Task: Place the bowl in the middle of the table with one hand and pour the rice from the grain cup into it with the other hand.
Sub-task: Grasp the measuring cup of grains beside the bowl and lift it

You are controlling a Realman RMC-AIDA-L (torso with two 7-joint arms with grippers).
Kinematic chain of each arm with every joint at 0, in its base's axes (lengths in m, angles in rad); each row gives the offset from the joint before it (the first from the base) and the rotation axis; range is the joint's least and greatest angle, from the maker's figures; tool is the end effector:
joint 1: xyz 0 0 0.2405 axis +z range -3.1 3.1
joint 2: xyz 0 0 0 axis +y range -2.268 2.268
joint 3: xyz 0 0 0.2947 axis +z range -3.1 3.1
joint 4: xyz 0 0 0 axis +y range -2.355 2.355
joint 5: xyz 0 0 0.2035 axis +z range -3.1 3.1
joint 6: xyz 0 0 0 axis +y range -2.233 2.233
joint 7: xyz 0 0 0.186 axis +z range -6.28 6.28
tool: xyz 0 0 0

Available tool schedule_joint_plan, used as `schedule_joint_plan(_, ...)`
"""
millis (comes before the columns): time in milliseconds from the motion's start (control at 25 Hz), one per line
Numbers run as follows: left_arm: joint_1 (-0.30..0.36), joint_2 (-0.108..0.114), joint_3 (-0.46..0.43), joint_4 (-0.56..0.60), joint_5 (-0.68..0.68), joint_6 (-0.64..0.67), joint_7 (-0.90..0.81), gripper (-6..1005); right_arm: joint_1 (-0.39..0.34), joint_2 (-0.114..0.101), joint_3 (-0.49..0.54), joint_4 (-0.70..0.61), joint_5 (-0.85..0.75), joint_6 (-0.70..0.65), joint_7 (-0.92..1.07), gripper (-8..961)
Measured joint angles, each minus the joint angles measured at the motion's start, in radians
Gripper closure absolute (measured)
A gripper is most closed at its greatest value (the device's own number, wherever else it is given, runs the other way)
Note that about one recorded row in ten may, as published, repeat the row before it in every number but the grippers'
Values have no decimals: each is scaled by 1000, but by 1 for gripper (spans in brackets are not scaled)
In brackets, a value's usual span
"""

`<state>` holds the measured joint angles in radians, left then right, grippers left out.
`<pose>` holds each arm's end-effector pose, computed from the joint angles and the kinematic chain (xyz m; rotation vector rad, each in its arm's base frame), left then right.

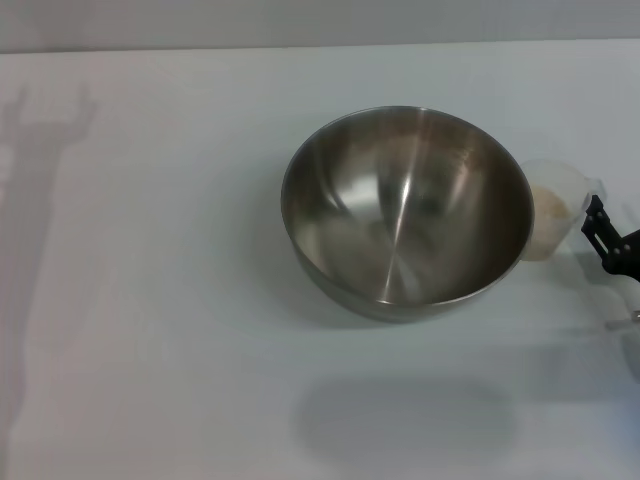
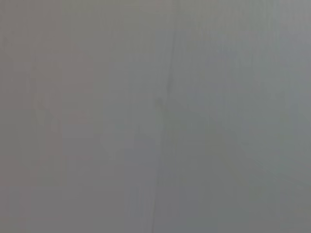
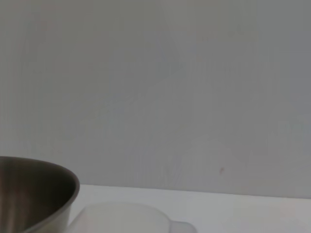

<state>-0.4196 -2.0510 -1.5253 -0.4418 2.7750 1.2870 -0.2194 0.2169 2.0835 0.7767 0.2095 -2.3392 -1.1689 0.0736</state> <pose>-0.2831 0.4138 0.0768 -1.2775 -0.2886 -1.0639 0.3965 0.3020 -0.0573 -1.6516 0.6072 0.5396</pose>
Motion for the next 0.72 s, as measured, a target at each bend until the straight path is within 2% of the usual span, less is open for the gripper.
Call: schedule_joint_plan(720, 10, -5, -9, -12, 0, 2, -2, 155, 43, 0, 4, -20, 0, 13, 4, 251)
